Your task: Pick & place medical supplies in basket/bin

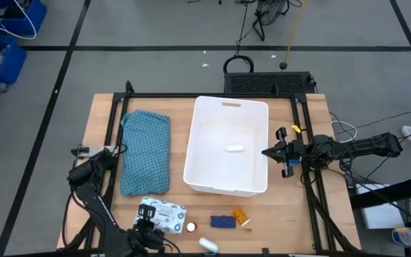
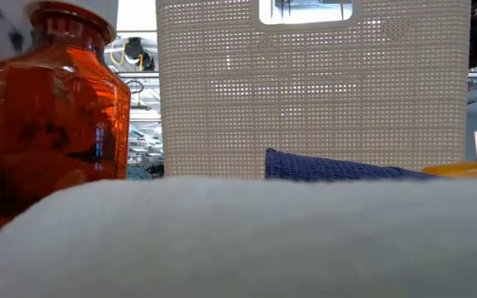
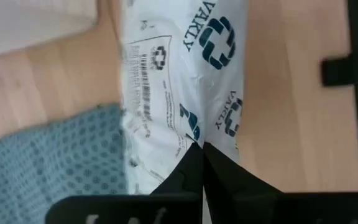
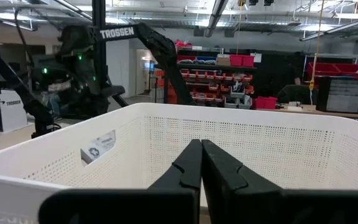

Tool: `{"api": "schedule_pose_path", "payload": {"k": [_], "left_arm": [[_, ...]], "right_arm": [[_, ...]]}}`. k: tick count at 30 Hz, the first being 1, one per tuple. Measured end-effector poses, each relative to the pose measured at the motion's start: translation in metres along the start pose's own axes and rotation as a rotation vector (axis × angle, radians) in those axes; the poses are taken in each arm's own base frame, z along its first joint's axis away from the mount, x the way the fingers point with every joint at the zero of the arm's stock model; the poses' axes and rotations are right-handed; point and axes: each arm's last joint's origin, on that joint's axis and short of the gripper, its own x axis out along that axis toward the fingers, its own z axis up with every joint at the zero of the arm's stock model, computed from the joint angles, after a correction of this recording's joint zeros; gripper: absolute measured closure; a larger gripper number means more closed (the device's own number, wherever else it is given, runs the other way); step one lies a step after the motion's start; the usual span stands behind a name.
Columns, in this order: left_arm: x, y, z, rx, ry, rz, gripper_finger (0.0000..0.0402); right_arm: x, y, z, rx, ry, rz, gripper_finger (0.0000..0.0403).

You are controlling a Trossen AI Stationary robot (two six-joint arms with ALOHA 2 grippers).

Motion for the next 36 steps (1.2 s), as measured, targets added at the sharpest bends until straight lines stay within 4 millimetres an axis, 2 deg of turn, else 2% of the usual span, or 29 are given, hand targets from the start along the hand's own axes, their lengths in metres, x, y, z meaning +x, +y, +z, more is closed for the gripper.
{"api": "schedule_pose_path", "payload": {"k": [8,16,21,27,36], "left_arm": [[-0.031,0.019,-0.004,-0.007,-0.133,-0.014,0.0401],[-0.072,0.052,-0.023,-0.040,-0.317,-0.008,0.0401],[-0.100,0.083,-0.041,-0.025,-0.472,0.036,0.0401],[-0.131,0.131,-0.067,-0.023,-0.657,0.124,0.0401],[-0.161,0.199,-0.114,-0.060,-0.839,0.200,0.0401]], "right_arm": [[0.000,0.000,0.000,0.002,0.001,0.000,0.0403],[0.000,0.000,0.000,0.005,0.001,0.000,0.0403],[0.000,0.000,0.000,0.006,0.001,0.000,0.0403],[0.000,0.000,0.000,0.006,0.001,0.000,0.0403],[0.000,0.000,0.000,0.006,0.001,0.000,0.0403]]}}
